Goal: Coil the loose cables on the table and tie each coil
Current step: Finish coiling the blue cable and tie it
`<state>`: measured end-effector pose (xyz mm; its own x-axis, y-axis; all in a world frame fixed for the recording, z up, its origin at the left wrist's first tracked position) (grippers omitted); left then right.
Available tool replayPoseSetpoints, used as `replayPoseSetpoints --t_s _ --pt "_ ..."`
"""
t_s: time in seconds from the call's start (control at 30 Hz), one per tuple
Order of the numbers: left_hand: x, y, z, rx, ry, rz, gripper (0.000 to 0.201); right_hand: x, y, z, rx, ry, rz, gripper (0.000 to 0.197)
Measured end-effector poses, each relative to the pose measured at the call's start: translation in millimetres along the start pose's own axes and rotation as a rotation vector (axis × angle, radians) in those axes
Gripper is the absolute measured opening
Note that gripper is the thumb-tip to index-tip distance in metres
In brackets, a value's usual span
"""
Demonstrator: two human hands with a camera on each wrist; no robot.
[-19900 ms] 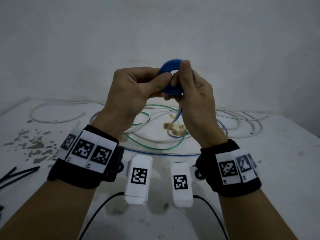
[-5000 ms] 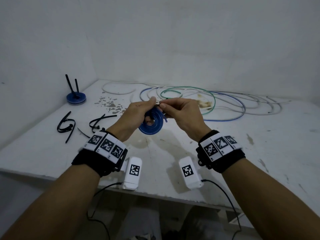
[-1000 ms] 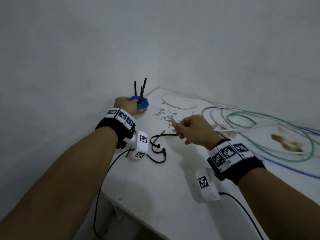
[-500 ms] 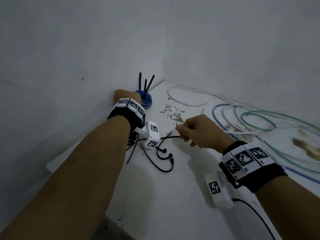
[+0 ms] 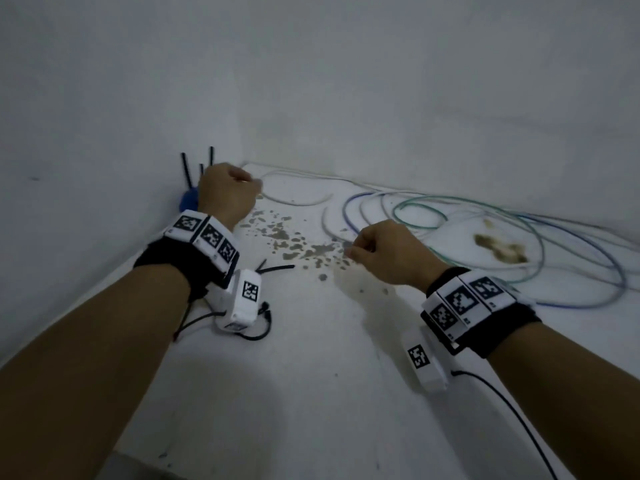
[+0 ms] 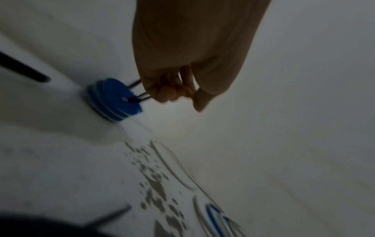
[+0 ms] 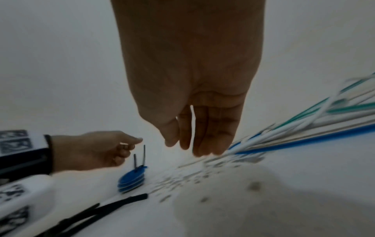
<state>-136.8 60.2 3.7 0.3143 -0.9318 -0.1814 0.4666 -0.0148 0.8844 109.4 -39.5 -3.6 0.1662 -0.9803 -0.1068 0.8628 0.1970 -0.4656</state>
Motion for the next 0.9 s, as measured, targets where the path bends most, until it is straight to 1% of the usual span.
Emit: replayPoseSetpoints --t_s 0.03,0.1,0.13,0.17,0.23,0.3,0.37,0.4,0.47,0.5,0.53,0.57,0.6,0.67,0.77,0.8,0.83,0.9 --pt "16 15 -12 -0.011 -0.134 -0.072 0.013 4 15 6 0.026 0.045 -0.045 0.027" --pt "47 39 -35 -0.134 -0.377 -0.199 0.014 12 45 19 0.084 0.107 -0.136 0.023" --pt "61 49 -47 -0.212 -0.453 -0.257 0.015 17 58 25 0.121 0.105 -0.178 0.021" --pt "73 57 -58 -0.286 -0.509 -0.308 0.016 21 69 28 0.158 0.07 -0.219 0.024" --pt "95 67 -80 -0.391 -0.599 -0.352 0.016 30 86 33 0.225 -0.047 -0.286 0.034" --pt "111 70 -102 -0.445 -0.673 -0.341 0.016 37 94 35 0.255 -0.117 -0.293 0.038" --pt "122 69 -120 -0.52 -0.721 -0.361 0.024 42 97 36 0.253 -0.132 -0.265 0.03" --pt "127 69 -128 -0.56 -0.746 -0.377 0.034 45 96 38 0.251 -0.154 -0.242 0.026" --pt "134 68 -137 -0.607 -0.78 -0.401 0.051 52 91 43 0.228 -0.229 -0.172 0.026" --pt "136 69 -140 -0.618 -0.78 -0.403 0.054 57 88 48 0.203 -0.257 -0.137 0.026" --pt "137 71 -141 -0.625 -0.772 -0.41 0.051 62 85 54 0.172 -0.257 -0.103 0.025" --pt "138 72 -141 -0.63 -0.754 -0.422 0.045 66 82 63 0.135 -0.222 -0.073 0.022" --pt "138 75 -140 -0.623 -0.727 -0.437 0.037 71 79 73 0.094 -0.154 -0.054 0.018" --pt "134 76 -136 -0.576 -0.655 -0.454 0.025 79 79 95 -0.019 0.035 -0.04 0.015" --pt "123 73 -128 -0.521 -0.583 -0.387 0.027 96 88 130 -0.265 0.349 -0.068 0.021" --pt "121 73 -124 -0.508 -0.56 -0.374 0.028 103 92 140 -0.275 0.438 -0.094 0.023" --pt "121 75 -121 -0.486 -0.534 -0.376 0.028 109 97 147 -0.226 0.506 -0.115 0.025" --pt "126 82 -115 -0.41 -0.495 -0.421 0.031 118 108 154 -0.093 0.555 -0.162 0.025"
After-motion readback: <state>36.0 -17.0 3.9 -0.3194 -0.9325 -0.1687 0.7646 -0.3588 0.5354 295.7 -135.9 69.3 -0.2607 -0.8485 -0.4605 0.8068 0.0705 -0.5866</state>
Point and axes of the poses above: each hand's wrist, its own x-axis away from the middle knuckle, its own z-axis out of the back of the hand, y = z × x, the point moved 1 cm from there along -x, towards the middle knuckle, and after that the axes turned 3 degrees about z, right-handed, at the moved point
